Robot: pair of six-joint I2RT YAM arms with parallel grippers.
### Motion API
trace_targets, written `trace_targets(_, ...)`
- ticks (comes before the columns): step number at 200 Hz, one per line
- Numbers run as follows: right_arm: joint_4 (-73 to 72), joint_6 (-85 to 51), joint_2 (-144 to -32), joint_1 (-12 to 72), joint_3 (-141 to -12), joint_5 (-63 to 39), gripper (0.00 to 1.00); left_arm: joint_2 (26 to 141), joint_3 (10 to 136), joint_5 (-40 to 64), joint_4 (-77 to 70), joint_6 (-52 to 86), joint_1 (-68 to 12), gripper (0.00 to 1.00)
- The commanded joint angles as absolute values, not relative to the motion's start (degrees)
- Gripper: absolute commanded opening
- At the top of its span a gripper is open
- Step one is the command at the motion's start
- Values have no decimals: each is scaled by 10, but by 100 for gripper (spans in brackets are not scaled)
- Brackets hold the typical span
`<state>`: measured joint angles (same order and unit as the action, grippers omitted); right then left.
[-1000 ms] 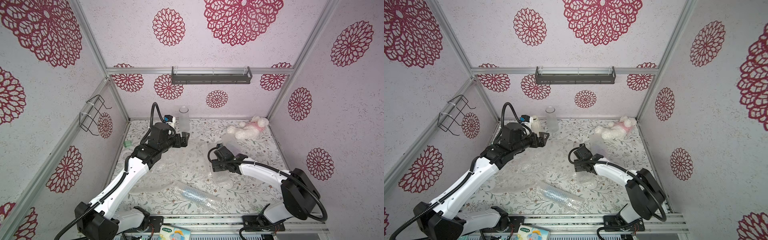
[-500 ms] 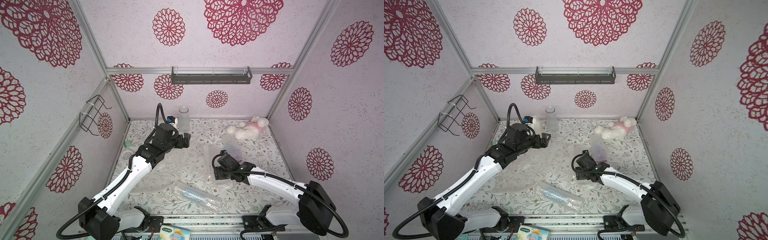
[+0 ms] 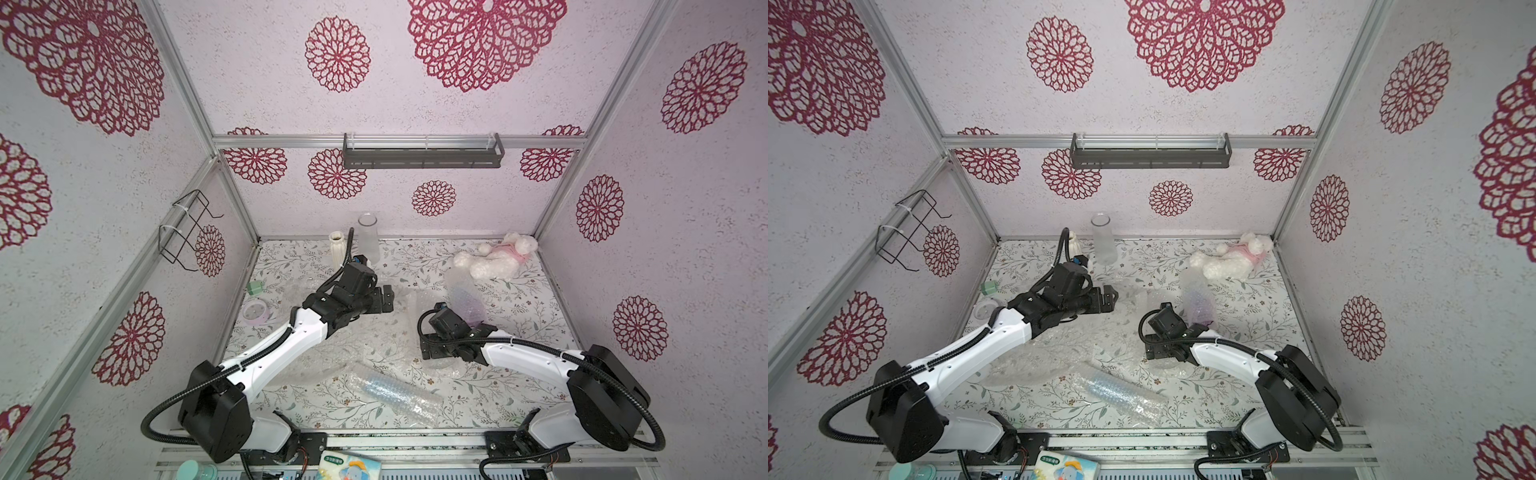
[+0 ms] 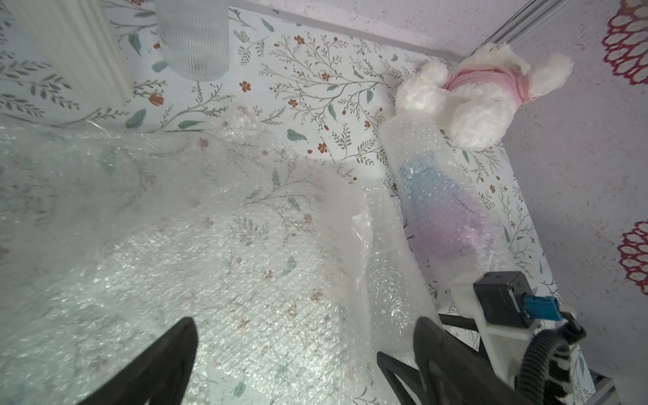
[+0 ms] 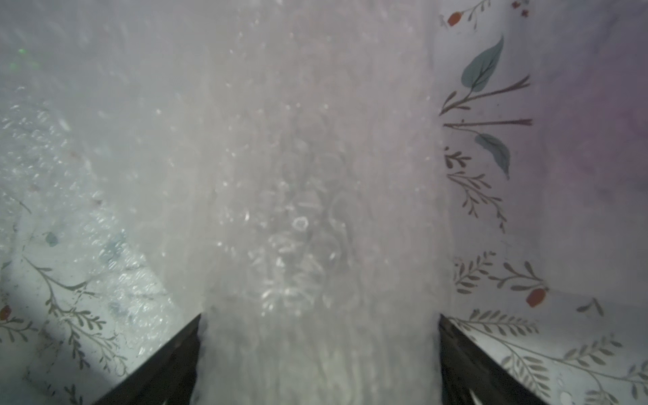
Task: Unwrap the vase from the bubble wrap
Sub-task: Move the bubble wrap onto the bubble wrap.
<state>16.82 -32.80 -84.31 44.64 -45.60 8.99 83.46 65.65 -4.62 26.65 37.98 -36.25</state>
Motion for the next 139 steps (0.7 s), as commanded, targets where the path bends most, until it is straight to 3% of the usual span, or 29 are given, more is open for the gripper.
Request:
trace_targets(1, 141, -328, -871, 432, -454, 87, 97, 866, 669, -69, 291, 420, -369, 98)
trace_targets(70, 79, -309, -855, 431, -432, 47, 89, 896, 667, -215, 409, 469, -354, 97)
trace_targets(123, 39, -291, -834, 431, -401, 21, 88, 847, 536, -145, 279, 523, -255, 88)
trace_targets(139, 34, -286, -829, 431, -397, 14, 88, 845, 508, -133, 244, 534, -235, 77)
